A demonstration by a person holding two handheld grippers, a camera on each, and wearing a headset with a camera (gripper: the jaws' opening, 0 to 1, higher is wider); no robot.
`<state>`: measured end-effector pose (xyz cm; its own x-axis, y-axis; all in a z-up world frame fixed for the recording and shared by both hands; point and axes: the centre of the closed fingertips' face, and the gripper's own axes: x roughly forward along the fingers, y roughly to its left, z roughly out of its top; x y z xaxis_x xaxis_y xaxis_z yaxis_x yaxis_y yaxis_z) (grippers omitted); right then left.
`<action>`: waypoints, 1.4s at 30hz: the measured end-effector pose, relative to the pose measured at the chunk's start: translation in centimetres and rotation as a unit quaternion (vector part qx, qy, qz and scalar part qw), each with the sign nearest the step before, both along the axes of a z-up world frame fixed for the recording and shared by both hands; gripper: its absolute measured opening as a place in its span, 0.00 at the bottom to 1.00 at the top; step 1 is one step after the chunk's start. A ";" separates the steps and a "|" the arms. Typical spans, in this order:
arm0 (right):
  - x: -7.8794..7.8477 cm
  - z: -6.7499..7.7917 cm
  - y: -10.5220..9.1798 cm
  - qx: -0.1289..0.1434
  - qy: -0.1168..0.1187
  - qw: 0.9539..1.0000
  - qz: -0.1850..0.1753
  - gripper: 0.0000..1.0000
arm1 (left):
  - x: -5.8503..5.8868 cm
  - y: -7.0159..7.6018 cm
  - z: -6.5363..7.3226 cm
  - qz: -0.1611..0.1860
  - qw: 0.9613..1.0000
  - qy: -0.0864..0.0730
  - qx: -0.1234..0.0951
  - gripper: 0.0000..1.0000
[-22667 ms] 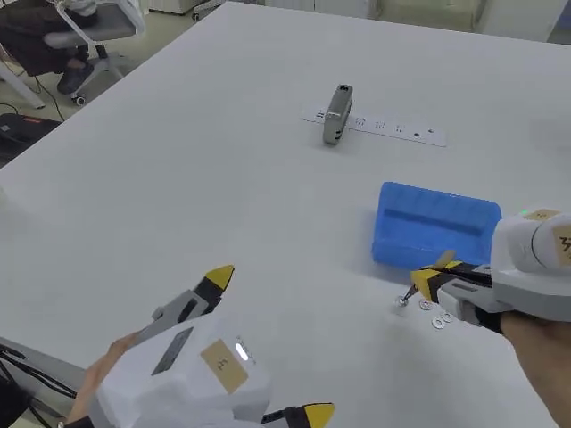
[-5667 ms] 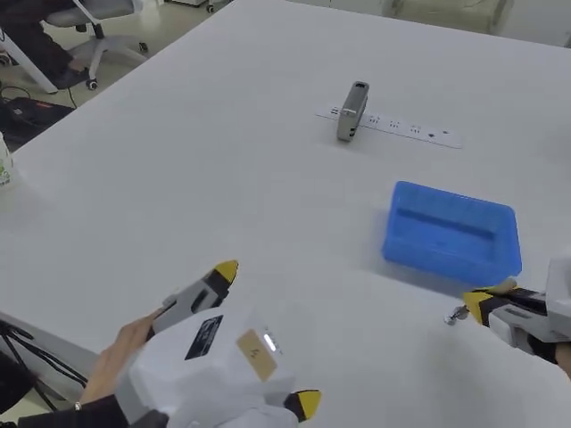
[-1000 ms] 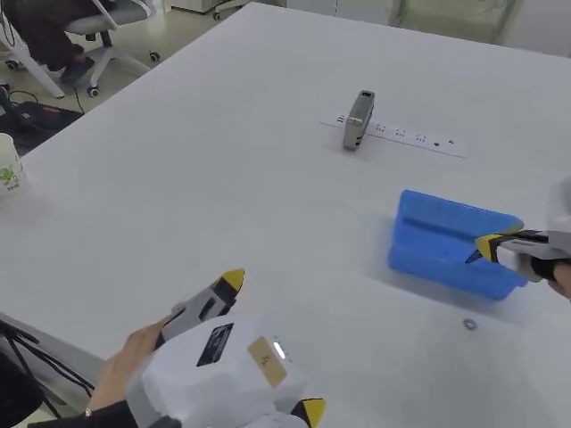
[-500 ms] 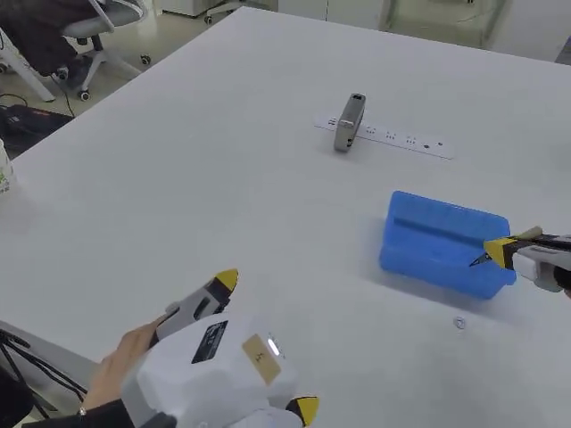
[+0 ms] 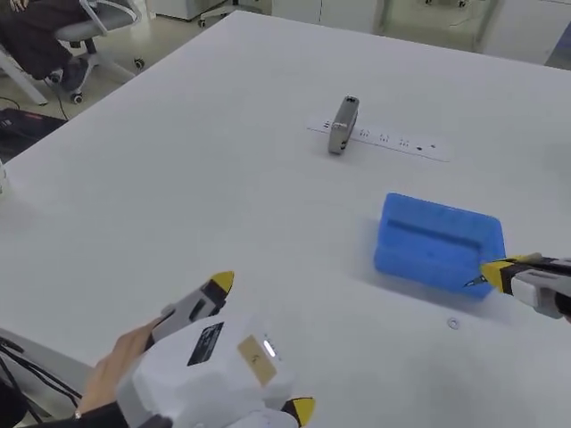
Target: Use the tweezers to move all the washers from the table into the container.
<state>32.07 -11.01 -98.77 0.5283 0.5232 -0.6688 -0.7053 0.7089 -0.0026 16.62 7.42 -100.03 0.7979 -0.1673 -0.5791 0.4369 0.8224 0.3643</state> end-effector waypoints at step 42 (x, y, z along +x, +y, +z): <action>-0.9 -4.3 0.0 -0.061 0.034 0.997 0.020 0.02 | 0.1 0.3 -0.1 0.008 1.000 0.002 0.005 0.90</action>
